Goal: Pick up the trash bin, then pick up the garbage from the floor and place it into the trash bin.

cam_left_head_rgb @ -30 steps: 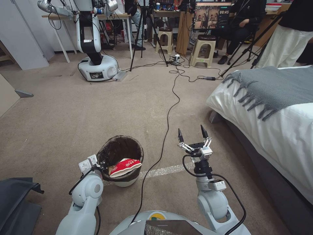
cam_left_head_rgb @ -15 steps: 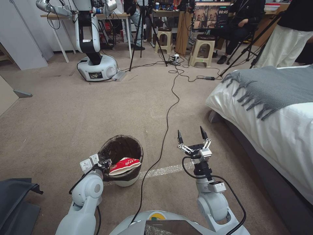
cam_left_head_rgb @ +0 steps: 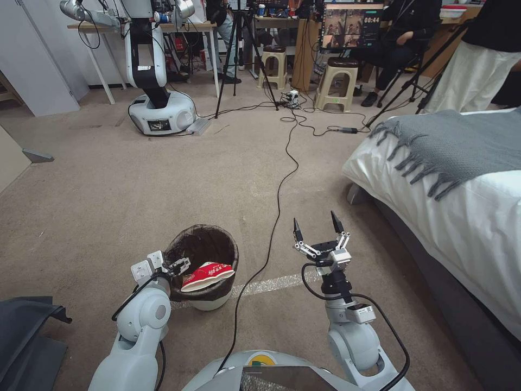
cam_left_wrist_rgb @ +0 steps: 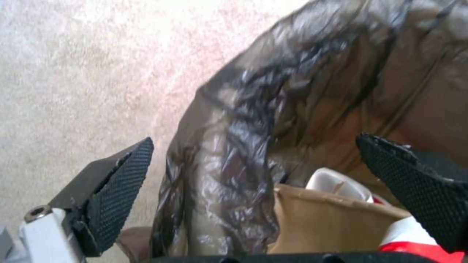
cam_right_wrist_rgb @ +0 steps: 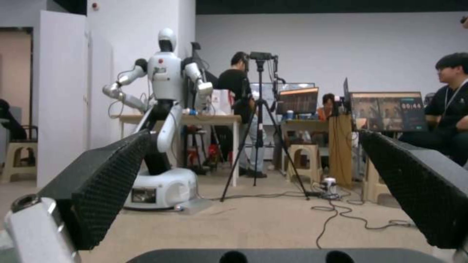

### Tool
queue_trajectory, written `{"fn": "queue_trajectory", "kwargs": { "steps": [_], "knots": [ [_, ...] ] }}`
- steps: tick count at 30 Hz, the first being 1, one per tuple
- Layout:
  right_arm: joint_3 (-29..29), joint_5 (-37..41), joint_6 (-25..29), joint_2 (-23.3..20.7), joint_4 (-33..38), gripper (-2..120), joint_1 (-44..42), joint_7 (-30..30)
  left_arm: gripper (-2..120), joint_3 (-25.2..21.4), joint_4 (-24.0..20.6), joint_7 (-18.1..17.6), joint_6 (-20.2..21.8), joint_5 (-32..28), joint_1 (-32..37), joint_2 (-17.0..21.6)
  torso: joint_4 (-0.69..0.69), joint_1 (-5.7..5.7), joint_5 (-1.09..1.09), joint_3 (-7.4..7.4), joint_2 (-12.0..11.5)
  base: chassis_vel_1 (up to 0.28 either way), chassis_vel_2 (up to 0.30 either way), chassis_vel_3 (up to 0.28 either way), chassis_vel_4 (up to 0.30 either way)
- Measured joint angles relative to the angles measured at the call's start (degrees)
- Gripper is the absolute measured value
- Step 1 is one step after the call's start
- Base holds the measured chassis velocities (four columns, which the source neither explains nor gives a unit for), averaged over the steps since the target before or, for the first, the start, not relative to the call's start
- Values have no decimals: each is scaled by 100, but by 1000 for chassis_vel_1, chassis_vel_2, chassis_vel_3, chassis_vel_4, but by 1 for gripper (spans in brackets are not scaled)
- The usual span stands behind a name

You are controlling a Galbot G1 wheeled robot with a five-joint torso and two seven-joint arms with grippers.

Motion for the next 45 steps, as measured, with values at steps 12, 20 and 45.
{"fn": "queue_trajectory", "kwargs": {
  "steps": [12,20,45],
  "knots": [
    [-51,-52,23,8,15,100,-40,-27,100,-10,-229,79,-48,99,-13,78,0,0,0,0,0,0,0,0,0],
    [-53,-59,24,16,-13,100,-23,-31,100,-2,-621,184,-59,473,80,91,0,0,0,0,0,0,0,0,0],
    [13,-653,-1080,239,58,100,-17,1065,100,217,-564,2705,-4805,4090,1447,-147,0,0,1,-1,0,0,0,0,0]
  ]
}}
